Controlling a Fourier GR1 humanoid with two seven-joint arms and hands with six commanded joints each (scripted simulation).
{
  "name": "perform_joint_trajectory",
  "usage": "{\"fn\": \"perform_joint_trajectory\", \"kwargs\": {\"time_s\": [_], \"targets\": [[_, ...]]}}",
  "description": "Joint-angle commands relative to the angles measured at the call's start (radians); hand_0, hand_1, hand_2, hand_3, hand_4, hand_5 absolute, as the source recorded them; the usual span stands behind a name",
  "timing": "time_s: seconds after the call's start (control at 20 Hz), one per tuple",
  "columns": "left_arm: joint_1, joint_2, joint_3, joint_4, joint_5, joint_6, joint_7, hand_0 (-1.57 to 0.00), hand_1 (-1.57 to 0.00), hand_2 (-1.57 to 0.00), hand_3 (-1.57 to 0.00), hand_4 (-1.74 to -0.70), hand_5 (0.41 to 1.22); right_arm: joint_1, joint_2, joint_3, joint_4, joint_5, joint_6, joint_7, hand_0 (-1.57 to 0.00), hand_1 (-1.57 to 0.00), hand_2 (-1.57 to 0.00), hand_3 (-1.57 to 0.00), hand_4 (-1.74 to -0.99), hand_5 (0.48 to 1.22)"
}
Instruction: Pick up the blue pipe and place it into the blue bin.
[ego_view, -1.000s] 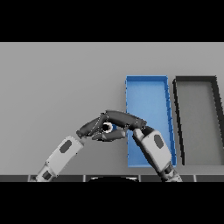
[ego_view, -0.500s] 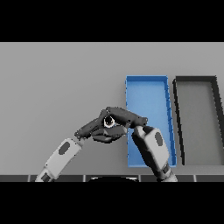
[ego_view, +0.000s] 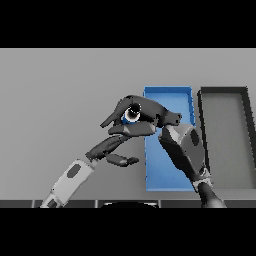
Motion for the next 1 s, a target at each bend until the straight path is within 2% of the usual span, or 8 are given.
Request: {"fn": "perform_joint_trajectory", "kwargs": {"time_s": [0.0, 0.15, 0.3, 0.4, 0.5, 0.65, 0.75, 0.95], "targets": [[0.001, -0.002, -0.001, 0.008, -0.001, -0.003, -0.001, 0.00, 0.00, 0.00, 0.00, -0.87, 0.486, -0.043, -0.011, -0.022, 0.037, 0.003, 0.014, -0.020, -1.57, -1.57, -1.57, -1.57, -1.495, 1.221], [-0.001, 0.010, 0.006, -0.004, 0.007, -0.008, -0.011, 0.00, 0.00, 0.00, 0.00, -0.86, 0.483, -0.141, -0.053, -0.110, 0.126, 0.027, -0.045, -0.056, -1.57, -1.57, -1.57, -1.57, -1.496, 1.221], [0.004, 0.017, 0.006, -0.022, 0.011, -0.005, 0.020, 0.00, 0.00, 0.00, 0.00, -0.85, 0.484, -0.172, -0.106, -0.169, 0.223, 0.119, -0.060, -0.091, -1.57, -1.57, -1.57, -1.57, -1.498, 1.221], [0.013, 0.019, 0.003, -0.030, 0.000, 0.005, 0.018, 0.00, 0.00, 0.00, 0.00, -0.84, 0.477, -0.167, -0.142, -0.207, 0.306, 0.174, -0.058, -0.090, -1.57, -1.57, -1.57, -1.57, -1.498, 1.221], [-0.004, 0.015, 0.006, -0.020, -0.016, 0.019, 0.036, 0.00, 0.00, 0.00, 0.00, -0.83, 0.470, -0.148, -0.173, -0.248, 0.363, 0.198, -0.061, -0.072, -1.57, -1.57, -1.57, -1.57, -1.499, 1.221], [0.011, 0.023, 0.009, -0.019, -0.017, 0.021, 0.024, 0.00, 0.00, 0.00, 0.00, -0.83, 0.463, -0.063, -0.201, -0.302, 0.430, 0.242, -0.073, -0.054, -1.57, -1.57, -1.57, -1.57, -1.499, 1.221], [0.013, 0.029, 0.011, -0.020, -0.020, 0.019, 0.020, 0.00, 0.00, 0.00, 0.00, -0.82, 0.462, -0.016, -0.194, -0.321, 0.453, 0.268, -0.083, -0.051, -1.57, -1.57, -1.57, -1.57, -1.499, 1.221], [0.003, 0.042, 0.020, -0.026, -0.009, 0.008, 0.018, 0.00, 0.00, 0.00, 0.00, -0.83, 0.466, 0.121, -0.179, -0.328, 0.447, 0.332, -0.110, 0.017, -1.57, -1.57, -1.57, -1.57, -1.499, 1.221]]}}
